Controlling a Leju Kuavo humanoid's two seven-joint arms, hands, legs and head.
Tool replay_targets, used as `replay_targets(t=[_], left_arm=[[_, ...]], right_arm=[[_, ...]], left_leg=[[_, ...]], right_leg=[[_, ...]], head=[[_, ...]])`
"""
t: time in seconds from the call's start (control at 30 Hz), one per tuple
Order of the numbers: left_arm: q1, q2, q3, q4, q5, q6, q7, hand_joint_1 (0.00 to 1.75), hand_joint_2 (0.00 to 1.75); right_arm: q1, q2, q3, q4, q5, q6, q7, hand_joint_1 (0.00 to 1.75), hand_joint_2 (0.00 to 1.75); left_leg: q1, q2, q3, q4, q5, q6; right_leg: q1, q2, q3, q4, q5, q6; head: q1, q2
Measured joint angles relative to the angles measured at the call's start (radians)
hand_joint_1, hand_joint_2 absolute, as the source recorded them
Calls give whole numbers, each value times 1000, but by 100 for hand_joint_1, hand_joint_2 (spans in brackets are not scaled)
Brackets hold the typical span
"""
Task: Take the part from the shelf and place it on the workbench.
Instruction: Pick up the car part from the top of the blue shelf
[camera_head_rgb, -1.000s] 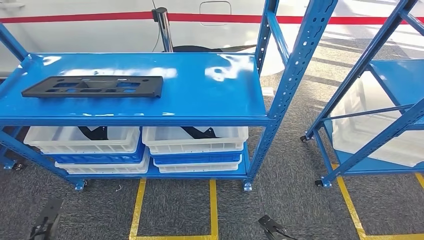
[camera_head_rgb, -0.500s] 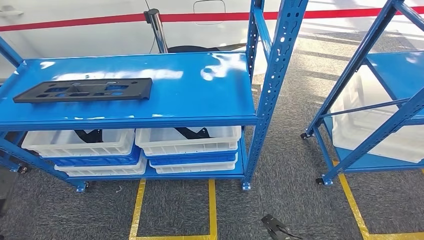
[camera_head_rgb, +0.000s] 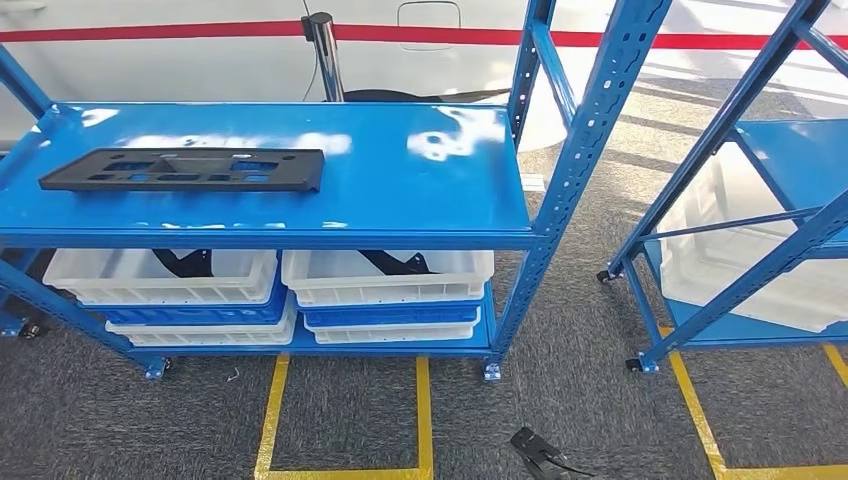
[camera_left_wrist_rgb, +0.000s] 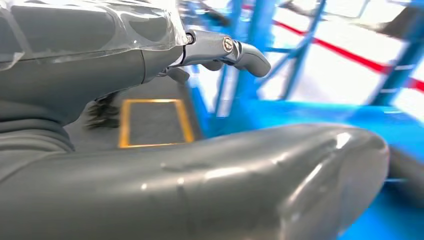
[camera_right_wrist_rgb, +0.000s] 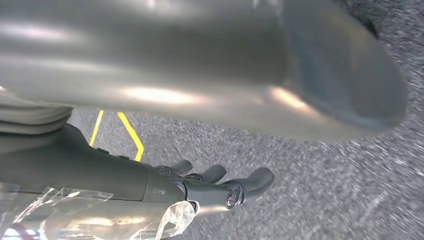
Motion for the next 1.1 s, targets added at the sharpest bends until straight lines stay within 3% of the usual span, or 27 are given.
replay_targets(t=[0.07,0.1,0.13,0.23,0.3,0.4,0.47,0.53,0.6,0.63,0.67,0.73,0.77,0.8,0.93,1.0,1.07,1.1], left_arm=[[-41,-9,6,-35,-14,-75,11,0,0],[-58,-15,8,-51,-19,-102,18,0,0],[-76,-22,10,-68,-25,-120,23,0,0],[-131,-44,12,-113,-66,-137,26,0,0],[-167,-63,9,-136,-113,-132,20,0,0],[-205,-92,-4,-161,-174,-124,7,0,0],[-231,-114,-14,-168,-207,-122,-1,0,0],[-251,-140,-25,-169,-234,-121,-7,0,0],[-256,-164,-39,-169,-250,-122,-10,0,0],[-259,-176,-45,-169,-256,-123,-13,0,0],[-264,-187,-52,-169,-263,-125,-16,0,0],[-281,-207,-65,-169,-280,-130,-27,0,0],[-289,-218,-72,-169,-289,-132,-32,0,0],[-295,-230,-78,-169,-298,-134,-37,0,0],[-305,-280,-105,-168,-334,-148,-49,0,0],[-309,-305,-119,-166,-354,-161,-52,0,0],[-308,-330,-134,-162,-366,-171,-54,0,0],[-307,-342,-143,-160,-370,-174,-53,0,0]], right_arm=[[-1,1,0,0,8,5,-6,0,0],[-1,2,1,0,11,8,-8,0,0],[-1,2,3,0,15,10,-9,0,0],[-4,3,11,1,27,13,-10,0,0],[-8,3,18,1,36,15,-10,0,0],[-15,8,24,1,47,22,-9,0,0],[-21,11,26,1,53,26,-8,0,0],[-27,11,30,1,59,28,-8,0,0],[-30,12,35,1,64,31,-8,0,0],[-31,13,38,1,66,32,-8,0,0],[-32,14,41,1,69,32,-8,0,0],[-36,17,47,1,75,34,-7,0,0],[-38,18,49,1,79,35,-7,0,0],[-40,18,50,1,82,38,-6,0,0],[-47,17,58,1,91,46,-4,0,0],[-51,18,63,1,96,49,-3,0,0],[-54,19,69,1,98,50,-1,0,0],[-54,18,71,1,98,50,0,0,0]], left_leg=[[-4,0,0,0,0,4],[-7,0,1,0,-1,5],[-10,0,2,0,-1,5],[-17,0,4,1,-3,6],[-21,0,1,1,-4,3],[-21,2,-3,2,-8,-10],[-18,4,-32,66,-47,-21],[-15,4,-97,208,-110,-31],[-13,4,-148,307,-134,-38],[-12,4,-146,298,-117,-38],[-12,4,-125,246,-83,-37],[-14,4,-55,89,-8,-29],[-17,4,-30,31,12,-23],[-20,3,-17,-2,20,-17],[-16,3,-14,-18,24,3],[-11,3,-12,-21,27,11],[-10,3,-12,-21,27,13],[-9,3,-11,-20,27,13]], right_leg=[[0,0,-65,133,-47,1],[0,0,-79,155,-43,-2],[2,0,-73,132,-20,-7],[11,-2,20,-82,86,-32],[15,-4,49,-156,108,-40],[12,-6,50,-168,114,-45],[5,-6,54,-176,120,-52],[4,-4,54,-177,121,-55],[4,-2,54,-176,121,-55],[4,-1,55,-176,121,-55],[4,1,56,-176,121,-54],[6,3,56,-174,120,-51],[8,4,53,-173,120,-48],[9,4,51,-173,120,-44],[11,4,39,-153,106,-25],[6,3,-4,-57,52,-13],[-1,1,-73,87,-10,-4],[-4,1,-95,131,-20,-1]], head=[[0,0],[0,0],[0,0],[0,0],[0,0],[0,0],[-1,0],[-3,0],[-3,0],[-3,0],[-3,0],[-3,0],[-3,0],[-3,0],[-2,0],[0,0],[1,0],[1,0]])
